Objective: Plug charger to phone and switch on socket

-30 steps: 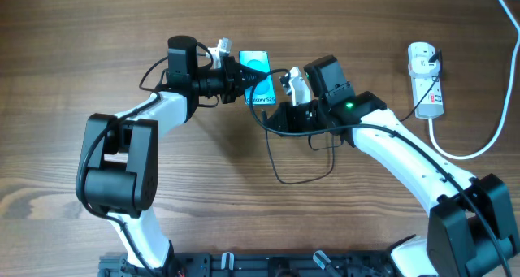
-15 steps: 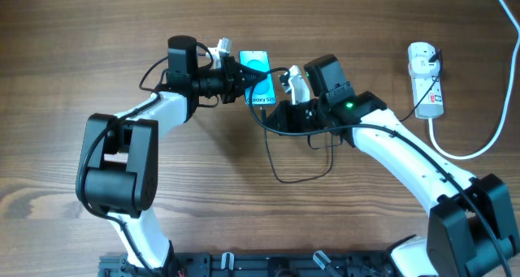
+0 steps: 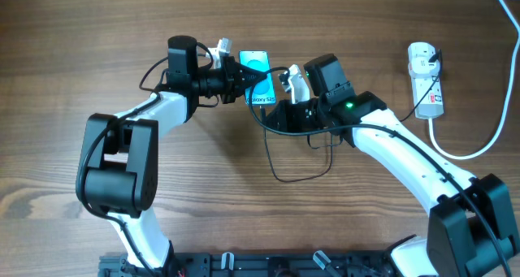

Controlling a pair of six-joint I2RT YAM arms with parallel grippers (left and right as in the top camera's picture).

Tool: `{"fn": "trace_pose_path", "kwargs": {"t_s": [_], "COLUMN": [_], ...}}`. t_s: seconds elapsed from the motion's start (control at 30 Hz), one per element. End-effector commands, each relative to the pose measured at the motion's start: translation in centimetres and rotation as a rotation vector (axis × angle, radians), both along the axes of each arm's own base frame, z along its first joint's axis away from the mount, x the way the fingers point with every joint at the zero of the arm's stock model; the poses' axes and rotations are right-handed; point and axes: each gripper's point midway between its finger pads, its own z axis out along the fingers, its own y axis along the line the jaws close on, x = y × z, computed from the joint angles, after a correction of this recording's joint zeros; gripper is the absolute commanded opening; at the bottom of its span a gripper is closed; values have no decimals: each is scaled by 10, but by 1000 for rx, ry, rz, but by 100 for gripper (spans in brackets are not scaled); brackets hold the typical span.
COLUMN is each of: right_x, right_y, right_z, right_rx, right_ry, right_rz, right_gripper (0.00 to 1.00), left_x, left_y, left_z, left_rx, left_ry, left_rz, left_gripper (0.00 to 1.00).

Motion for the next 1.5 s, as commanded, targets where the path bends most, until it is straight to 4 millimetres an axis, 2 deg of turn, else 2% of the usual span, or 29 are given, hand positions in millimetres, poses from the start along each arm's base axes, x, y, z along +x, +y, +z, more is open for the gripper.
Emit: {"fn": "trace_pose_path", "kwargs": {"t_s": [0.0, 1.47], "right_x": [1, 5], "right_y": [6, 6], "right_z": [17, 15], "right_rx": [32, 24], "right_ry": [-32, -37], "right_rz": [13, 1], "right_gripper": [5, 5], "left_x": [3, 3], "left_y": [-2, -2], "left_z": [7, 7], "left_rx": [-12, -18], "left_ry": [-5, 24], "left_rz": [-6, 1], "left_gripper": [4, 4]}}
